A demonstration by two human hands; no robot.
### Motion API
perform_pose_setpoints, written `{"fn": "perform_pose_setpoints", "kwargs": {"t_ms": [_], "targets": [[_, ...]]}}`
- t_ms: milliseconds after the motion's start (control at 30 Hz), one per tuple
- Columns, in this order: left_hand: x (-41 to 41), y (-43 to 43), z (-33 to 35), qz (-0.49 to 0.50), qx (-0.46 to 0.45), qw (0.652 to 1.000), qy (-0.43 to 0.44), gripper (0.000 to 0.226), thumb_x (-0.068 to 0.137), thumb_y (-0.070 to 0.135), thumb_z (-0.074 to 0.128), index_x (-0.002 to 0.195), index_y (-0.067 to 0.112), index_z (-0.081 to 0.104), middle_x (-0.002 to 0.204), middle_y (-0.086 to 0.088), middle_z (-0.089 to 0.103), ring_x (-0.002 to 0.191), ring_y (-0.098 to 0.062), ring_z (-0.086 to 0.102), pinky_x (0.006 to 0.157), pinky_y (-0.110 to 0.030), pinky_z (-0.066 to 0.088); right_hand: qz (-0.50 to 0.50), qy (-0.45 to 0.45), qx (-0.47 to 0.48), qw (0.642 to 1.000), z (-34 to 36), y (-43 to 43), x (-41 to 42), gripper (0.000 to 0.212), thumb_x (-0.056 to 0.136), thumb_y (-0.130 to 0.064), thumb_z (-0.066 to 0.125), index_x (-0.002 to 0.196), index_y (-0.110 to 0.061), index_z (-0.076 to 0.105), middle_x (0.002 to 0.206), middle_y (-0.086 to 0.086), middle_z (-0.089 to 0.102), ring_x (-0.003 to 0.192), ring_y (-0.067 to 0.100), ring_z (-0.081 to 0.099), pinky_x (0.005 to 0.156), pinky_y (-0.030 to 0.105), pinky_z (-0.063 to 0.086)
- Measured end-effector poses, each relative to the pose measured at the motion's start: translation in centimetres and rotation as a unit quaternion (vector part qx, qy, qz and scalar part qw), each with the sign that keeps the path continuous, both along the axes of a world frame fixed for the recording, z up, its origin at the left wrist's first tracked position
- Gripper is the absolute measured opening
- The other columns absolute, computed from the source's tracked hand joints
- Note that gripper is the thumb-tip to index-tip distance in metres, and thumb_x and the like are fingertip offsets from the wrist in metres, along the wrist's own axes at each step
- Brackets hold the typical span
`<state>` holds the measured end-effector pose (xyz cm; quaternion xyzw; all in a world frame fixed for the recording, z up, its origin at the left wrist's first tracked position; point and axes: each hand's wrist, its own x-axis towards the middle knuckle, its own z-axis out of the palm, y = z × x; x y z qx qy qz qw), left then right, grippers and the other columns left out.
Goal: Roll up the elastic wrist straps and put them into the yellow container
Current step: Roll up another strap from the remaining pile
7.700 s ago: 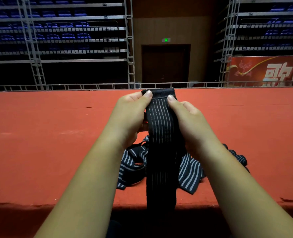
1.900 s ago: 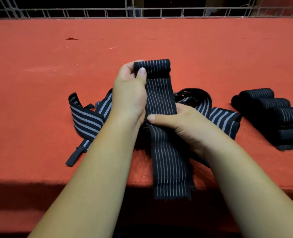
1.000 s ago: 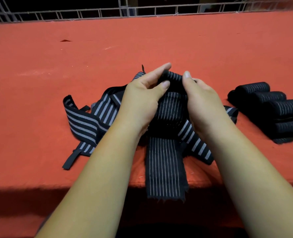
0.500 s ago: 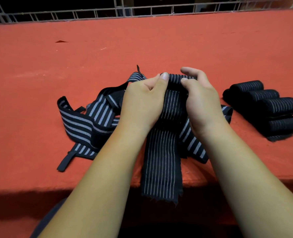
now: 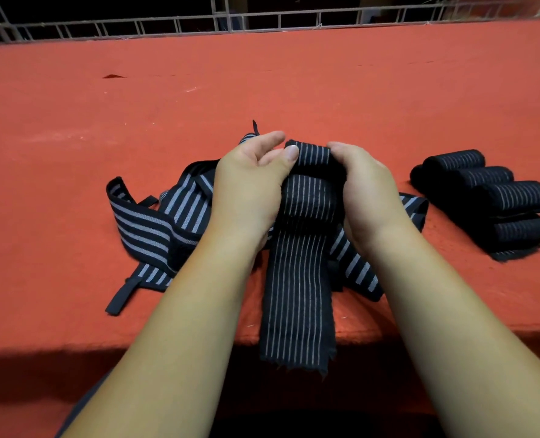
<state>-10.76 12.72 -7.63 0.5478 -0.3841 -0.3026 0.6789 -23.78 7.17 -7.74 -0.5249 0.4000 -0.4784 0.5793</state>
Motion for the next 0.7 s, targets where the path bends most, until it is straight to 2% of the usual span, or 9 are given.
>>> {"fn": "perform_pose_setpoints", "kwargs": {"t_ms": [67, 167, 333, 400, 467, 567, 633, 700], "targets": [[0.0, -0.07, -0.32, -0.006, -0.016, 1.0, 0.001, 0.036, 0.102, 0.007, 0.072, 0.136, 0.015, 0.072, 0.124, -0.006, 0.08, 0.115, -0.019, 0.077, 0.105, -0.045, 0.061, -0.002, 0.024, 0.002, 1.0, -0.06, -0.02, 0.04, 0.041, 0.094, -0.052, 0.058, 0.116, -0.022, 0.075, 0.111, 0.003, 0.081, 0.105, 0.025, 0.079, 0.103, 0.062, 0.058], [-0.18, -0.08, -0.43, -0.012, -0.044, 0.999, -0.026, 0.034, 0.102, -0.001, 0.067, 0.131, 0.016, 0.075, 0.124, -0.004, 0.08, 0.122, -0.018, 0.074, 0.11, -0.046, 0.058, 0.012, 0.078, -0.01, 0.997, 0.02, 0.15, -0.19, 0.051, 0.1, -0.064, 0.049, 0.108, -0.022, 0.077, 0.101, -0.001, 0.084, 0.099, 0.023, 0.08, 0.101, 0.058, 0.059], [-0.48, 0.21, -0.14, -0.049, -0.071, 0.994, -0.061, 0.031, 0.1, -0.009, 0.063, 0.119, 0.011, 0.079, 0.121, -0.004, 0.081, 0.121, -0.02, 0.074, 0.113, -0.047, 0.055, 0.021, 0.061, 0.007, 0.998, 0.27, 0.29, -0.64, 0.063, 0.098, -0.073, 0.047, 0.114, -0.022, 0.081, 0.105, -0.003, 0.084, 0.101, 0.022, 0.081, 0.102, 0.052, 0.059], [-0.53, 0.34, 0.01, -0.061, -0.067, 0.994, -0.061, 0.031, 0.1, -0.01, 0.063, 0.12, 0.008, 0.079, 0.121, -0.005, 0.081, 0.12, -0.022, 0.074, 0.11, -0.043, 0.057, 0.017, 0.029, 0.029, 0.999, 0.35, 0.36, -0.75, 0.056, 0.1, -0.063, 0.05, 0.114, -0.018, 0.08, 0.108, 0.004, 0.084, 0.102, 0.029, 0.081, 0.102, 0.057, 0.059], [-0.48, 0.38, 0.03, -0.077, -0.056, 0.994, -0.045, 0.031, 0.102, -0.008, 0.064, 0.123, 0.009, 0.079, 0.12, -0.004, 0.081, 0.117, -0.023, 0.076, 0.102, -0.038, 0.061, 0.011, -0.003, 0.047, 0.999, 0.48, 0.5, -0.8, 0.045, 0.103, -0.045, 0.053, 0.115, -0.009, 0.077, 0.112, 0.016, 0.081, 0.105, 0.039, 0.078, 0.101, 0.066, 0.059], [-0.11, 0.09, -0.19, -0.07, -0.033, 0.997, -0.019, 0.03, 0.102, 0.002, 0.07, 0.127, 0.015, 0.079, 0.12, -0.003, 0.082, 0.116, -0.021, 0.077, 0.105, -0.043, 0.06, -0.006, -0.033, 0.043, 0.999, 0.53, 0.52, -0.63, 0.032, 0.103, -0.031, 0.053, 0.106, -0.008, 0.075, 0.103, 0.016, 0.08, 0.104, 0.038, 0.079, 0.1, 0.068, 0.058], [0.03, -0.02, -0.28, -0.06, -0.015, 0.998, -0.008, 0.027, 0.1, 0.01, 0.074, 0.126, 0.014, 0.079, 0.118, -0.005, 0.082, 0.114, -0.023, 0.078, 0.106, -0.046, 0.059, -0.017, -0.031, 0.026, 0.999, 0.58, 0.41, -0.58, 0.032, 0.1, -0.026, 0.052, 0.106, -0.006, 0.075, 0.104, 0.019, 0.078, 0.102, 0.039, 0.078, 0.097, 0.067, 0.057], [-0.02, 0.09, -0.18, -0.058, 0.005, 0.998, -0.024, 0.027, 0.1, 0.021, 0.072, 0.124, 0.016, 0.081, 0.117, -0.003, 0.083, 0.114, -0.022, 0.078, 0.107, -0.047, 0.059, -0.025, -0.026, 0.013, 0.999, 0.66, 0.31, -0.52, 0.037, 0.095, -0.024, 0.052, 0.114, -0.004, 0.077, 0.118, 0.023, 0.077, 0.11, 0.043, 0.076, 0.095, 0.067, 0.059]]}}
